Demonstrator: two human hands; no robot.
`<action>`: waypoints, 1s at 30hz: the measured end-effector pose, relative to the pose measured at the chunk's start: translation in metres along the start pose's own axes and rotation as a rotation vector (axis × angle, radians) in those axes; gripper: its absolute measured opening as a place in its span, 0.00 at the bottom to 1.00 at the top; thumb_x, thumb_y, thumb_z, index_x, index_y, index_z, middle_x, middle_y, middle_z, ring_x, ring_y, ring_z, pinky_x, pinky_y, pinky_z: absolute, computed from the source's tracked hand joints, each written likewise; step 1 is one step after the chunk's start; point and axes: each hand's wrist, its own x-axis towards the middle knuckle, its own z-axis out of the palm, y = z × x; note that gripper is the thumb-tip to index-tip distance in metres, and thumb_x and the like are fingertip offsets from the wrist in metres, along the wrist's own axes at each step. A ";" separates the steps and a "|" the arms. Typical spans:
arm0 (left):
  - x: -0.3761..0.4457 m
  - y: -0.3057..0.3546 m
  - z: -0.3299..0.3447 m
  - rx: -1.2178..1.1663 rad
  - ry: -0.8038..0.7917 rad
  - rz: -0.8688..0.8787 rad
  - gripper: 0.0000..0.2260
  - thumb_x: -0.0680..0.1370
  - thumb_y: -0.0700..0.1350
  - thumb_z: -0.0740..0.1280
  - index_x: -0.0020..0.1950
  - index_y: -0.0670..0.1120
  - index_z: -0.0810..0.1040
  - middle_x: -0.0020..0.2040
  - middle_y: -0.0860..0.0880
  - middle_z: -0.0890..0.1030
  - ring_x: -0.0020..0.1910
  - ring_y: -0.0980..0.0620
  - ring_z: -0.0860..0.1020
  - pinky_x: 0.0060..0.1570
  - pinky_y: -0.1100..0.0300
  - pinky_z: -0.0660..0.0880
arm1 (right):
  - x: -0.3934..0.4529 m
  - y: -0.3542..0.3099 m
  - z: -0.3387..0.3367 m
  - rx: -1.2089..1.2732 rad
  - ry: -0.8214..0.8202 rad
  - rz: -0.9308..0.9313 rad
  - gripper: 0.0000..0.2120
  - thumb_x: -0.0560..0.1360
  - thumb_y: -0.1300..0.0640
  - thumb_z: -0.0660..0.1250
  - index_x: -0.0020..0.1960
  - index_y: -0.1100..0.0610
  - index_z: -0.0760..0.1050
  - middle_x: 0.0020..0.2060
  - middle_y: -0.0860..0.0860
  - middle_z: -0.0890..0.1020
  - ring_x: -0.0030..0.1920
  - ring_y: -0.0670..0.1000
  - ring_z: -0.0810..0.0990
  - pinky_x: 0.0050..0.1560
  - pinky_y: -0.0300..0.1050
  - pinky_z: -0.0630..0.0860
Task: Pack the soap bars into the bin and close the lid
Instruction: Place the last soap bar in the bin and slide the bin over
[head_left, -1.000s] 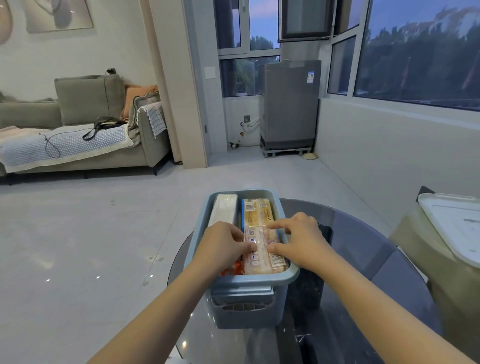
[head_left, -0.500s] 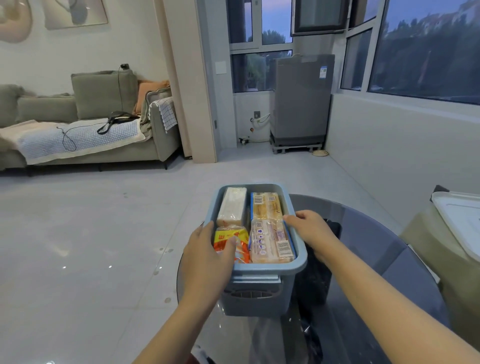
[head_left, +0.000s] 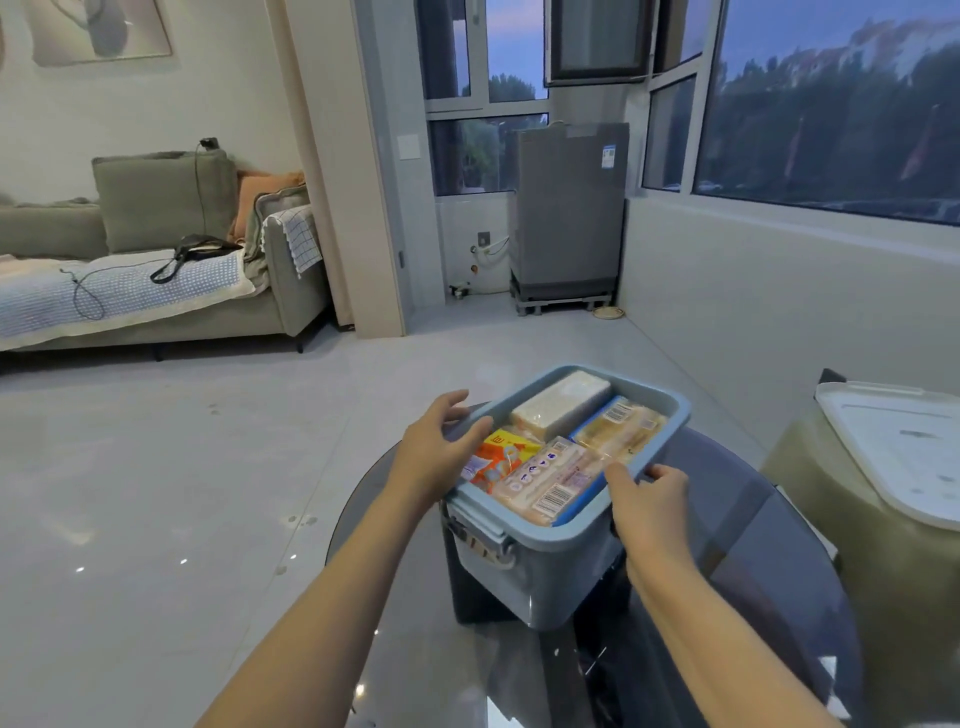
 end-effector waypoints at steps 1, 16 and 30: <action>0.002 0.001 0.003 -0.003 0.020 -0.002 0.25 0.75 0.57 0.66 0.69 0.52 0.69 0.64 0.49 0.77 0.53 0.56 0.74 0.47 0.63 0.72 | 0.001 -0.001 -0.005 -0.028 0.007 -0.003 0.19 0.72 0.55 0.68 0.58 0.59 0.64 0.42 0.52 0.77 0.35 0.48 0.75 0.29 0.41 0.67; -0.079 0.018 0.063 -0.401 0.251 -0.198 0.33 0.80 0.45 0.60 0.78 0.46 0.44 0.78 0.55 0.44 0.74 0.52 0.60 0.68 0.59 0.61 | 0.105 -0.035 -0.042 -0.346 -0.171 -0.086 0.23 0.74 0.54 0.62 0.68 0.54 0.63 0.58 0.55 0.74 0.52 0.53 0.73 0.43 0.45 0.69; 0.020 -0.021 -0.004 -0.473 -0.272 -0.196 0.16 0.79 0.42 0.64 0.67 0.50 0.69 0.57 0.45 0.81 0.50 0.52 0.83 0.43 0.63 0.80 | 0.054 -0.001 -0.037 -0.178 0.140 -0.252 0.21 0.71 0.49 0.68 0.55 0.52 0.60 0.53 0.48 0.63 0.55 0.50 0.67 0.58 0.52 0.70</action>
